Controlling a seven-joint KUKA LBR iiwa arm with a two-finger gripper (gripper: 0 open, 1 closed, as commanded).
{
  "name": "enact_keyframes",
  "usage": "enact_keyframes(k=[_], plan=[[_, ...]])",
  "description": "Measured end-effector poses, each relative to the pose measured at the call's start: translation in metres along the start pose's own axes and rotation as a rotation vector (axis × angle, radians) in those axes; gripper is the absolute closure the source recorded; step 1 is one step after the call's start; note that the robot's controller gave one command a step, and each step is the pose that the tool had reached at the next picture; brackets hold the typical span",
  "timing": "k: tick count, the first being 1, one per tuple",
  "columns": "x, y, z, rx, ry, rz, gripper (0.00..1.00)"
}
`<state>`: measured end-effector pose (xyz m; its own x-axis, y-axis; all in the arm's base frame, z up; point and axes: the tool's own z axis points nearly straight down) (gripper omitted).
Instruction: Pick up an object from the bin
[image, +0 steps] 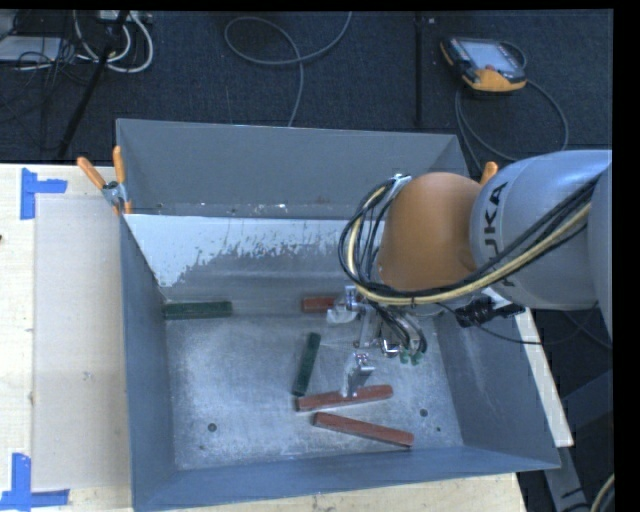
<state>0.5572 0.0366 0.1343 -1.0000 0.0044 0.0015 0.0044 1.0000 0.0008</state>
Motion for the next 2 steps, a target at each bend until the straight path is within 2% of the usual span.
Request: enact_keyframes(k=[1,2], plan=[[0.0310,-0.0287,0.0588,-0.001,-0.014,0.022,1.00],[0.0310,-0.0287,0.0588,-0.001,-0.014,0.023,1.00]])
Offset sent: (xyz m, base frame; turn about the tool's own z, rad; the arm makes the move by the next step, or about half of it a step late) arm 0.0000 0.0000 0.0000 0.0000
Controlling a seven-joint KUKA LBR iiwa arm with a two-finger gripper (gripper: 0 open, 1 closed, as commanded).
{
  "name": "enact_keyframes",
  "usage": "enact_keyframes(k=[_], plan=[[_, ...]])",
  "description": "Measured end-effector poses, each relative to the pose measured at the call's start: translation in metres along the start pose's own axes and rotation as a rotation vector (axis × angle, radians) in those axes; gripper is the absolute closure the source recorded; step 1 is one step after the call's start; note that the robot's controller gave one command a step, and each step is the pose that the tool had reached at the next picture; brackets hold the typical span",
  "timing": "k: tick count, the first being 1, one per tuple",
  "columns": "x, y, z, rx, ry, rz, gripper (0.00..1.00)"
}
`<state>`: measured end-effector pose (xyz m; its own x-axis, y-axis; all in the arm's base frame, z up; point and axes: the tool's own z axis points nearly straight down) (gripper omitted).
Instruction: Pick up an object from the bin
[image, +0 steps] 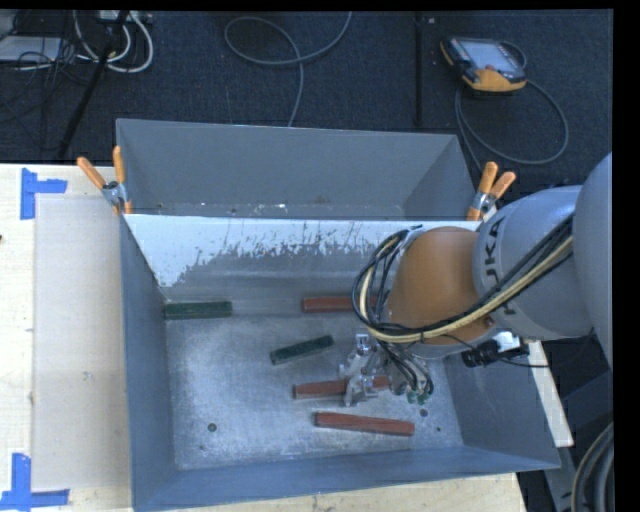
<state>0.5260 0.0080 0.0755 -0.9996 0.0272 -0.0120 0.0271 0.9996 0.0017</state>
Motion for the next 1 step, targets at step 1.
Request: enact_keyframes(k=[1], plan=[[0.0060,0.0121,-0.1385,0.001,0.012,0.019,1.00]])
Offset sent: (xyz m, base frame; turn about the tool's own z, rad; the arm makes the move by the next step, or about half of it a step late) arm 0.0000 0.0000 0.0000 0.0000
